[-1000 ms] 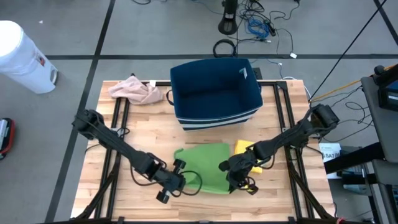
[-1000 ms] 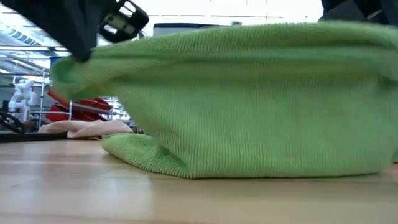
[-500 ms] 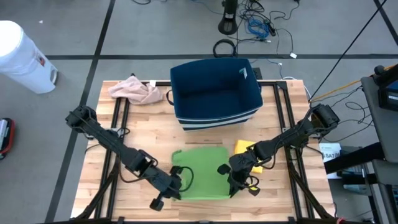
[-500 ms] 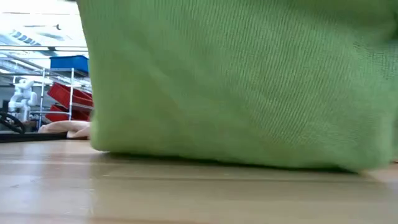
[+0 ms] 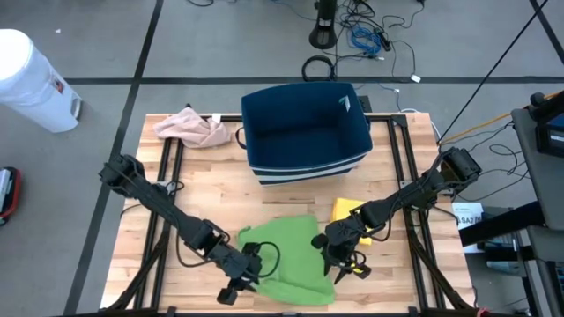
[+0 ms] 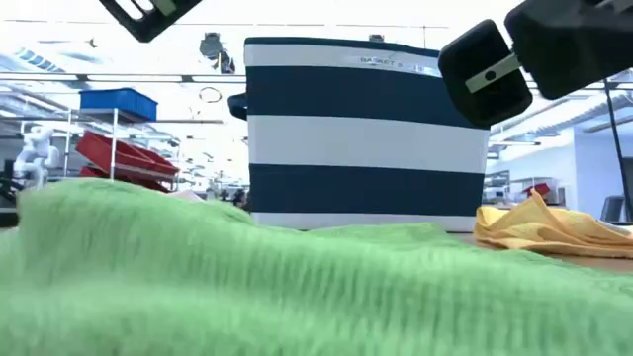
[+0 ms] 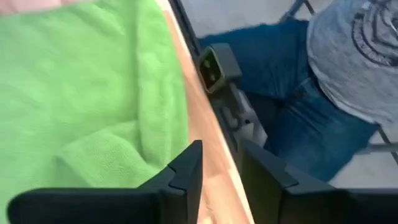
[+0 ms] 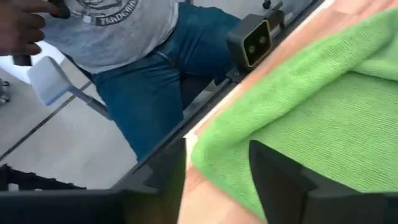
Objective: Fold towel
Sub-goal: Fold the green towel
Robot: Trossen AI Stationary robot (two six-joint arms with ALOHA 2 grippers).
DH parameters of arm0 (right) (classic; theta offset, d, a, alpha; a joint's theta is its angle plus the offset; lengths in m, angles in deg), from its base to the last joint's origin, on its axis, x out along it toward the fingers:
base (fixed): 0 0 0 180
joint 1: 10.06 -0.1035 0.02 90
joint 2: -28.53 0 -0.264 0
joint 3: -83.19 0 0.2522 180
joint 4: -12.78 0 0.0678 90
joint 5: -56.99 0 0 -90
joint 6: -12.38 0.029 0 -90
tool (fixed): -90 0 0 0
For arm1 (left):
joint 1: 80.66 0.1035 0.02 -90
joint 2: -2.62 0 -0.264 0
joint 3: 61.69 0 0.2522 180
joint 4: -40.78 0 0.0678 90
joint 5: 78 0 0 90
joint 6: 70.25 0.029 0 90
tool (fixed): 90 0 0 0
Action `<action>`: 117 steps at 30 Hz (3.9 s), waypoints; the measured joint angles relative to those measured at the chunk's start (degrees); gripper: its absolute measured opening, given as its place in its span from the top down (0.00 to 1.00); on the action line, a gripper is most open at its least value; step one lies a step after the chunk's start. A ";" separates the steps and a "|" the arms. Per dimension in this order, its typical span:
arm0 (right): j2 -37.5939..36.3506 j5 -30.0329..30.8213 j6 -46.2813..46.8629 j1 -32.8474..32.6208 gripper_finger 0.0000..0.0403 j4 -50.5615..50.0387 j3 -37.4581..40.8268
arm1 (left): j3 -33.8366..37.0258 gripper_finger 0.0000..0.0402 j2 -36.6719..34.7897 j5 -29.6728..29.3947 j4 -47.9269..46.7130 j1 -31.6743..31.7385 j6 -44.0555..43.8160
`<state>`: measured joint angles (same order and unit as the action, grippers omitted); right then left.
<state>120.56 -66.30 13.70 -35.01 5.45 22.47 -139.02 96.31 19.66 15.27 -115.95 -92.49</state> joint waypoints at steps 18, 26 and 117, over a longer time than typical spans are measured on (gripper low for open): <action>1.39 19.93 -8.18 7.52 0.66 -0.69 -0.07 | 0.02 0.69 6.50 -12.42 -8.72 4.64 9.88; 7.37 15.46 -14.06 10.57 0.67 -0.27 -0.09 | 0.02 0.69 9.59 -10.53 -7.71 8.20 15.97; 10.25 20.23 -15.90 25.90 0.67 -14.83 -0.26 | 0.00 0.79 7.22 8.91 -17.60 7.19 -3.59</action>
<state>130.81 -46.07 -2.21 -9.11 -9.38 22.20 -139.02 103.53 28.57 -2.33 -108.76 -96.08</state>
